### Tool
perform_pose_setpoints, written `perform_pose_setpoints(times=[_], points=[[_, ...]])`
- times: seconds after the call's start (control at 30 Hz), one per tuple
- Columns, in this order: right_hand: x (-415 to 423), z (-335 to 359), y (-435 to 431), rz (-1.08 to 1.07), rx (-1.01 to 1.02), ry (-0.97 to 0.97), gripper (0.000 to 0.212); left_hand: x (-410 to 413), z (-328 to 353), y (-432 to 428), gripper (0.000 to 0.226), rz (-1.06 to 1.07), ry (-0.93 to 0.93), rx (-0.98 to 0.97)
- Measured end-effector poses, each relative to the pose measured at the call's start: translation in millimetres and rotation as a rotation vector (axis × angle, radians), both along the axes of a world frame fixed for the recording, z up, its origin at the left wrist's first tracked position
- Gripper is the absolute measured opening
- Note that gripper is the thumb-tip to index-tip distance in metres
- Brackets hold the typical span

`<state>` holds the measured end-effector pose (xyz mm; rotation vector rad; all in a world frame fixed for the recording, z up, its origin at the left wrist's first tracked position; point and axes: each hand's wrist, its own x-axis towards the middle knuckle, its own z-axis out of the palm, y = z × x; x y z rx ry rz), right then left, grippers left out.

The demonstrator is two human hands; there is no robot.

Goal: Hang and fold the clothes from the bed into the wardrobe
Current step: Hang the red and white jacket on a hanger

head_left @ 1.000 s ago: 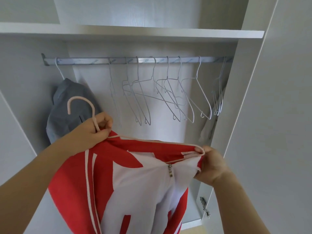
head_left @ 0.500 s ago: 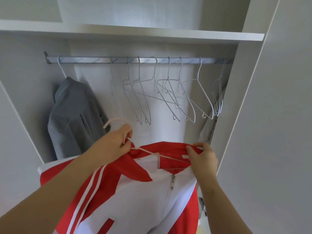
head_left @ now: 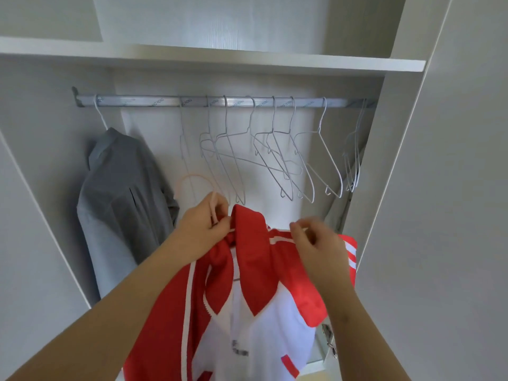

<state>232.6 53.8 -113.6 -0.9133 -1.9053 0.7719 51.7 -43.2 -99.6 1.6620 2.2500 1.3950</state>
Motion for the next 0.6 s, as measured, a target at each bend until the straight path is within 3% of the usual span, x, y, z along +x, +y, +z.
perform_pose_setpoints(times=[0.03,0.13,0.23,0.4,0.6], points=[[1,2,2,-0.086,0.086,-0.032,0.009,-1,2,-1,0.027,-0.027,-0.001,0.011],[-3,-4,6,-0.124,0.261,-0.433,0.029,0,11,-1,0.029,-0.088,0.026,0.056],[-7,-3,2,-0.084,0.357,-0.557,0.031,7,15,3,0.029,-0.126,0.019,0.066],[-9,-8,0,0.111,0.269,-0.452,0.031,9,14,1,0.029,-0.153,0.035,0.044],[4,-12,17,0.033,-0.032,-0.294,0.038,-21,17,-21,0.034,-0.091,0.164,-0.114]])
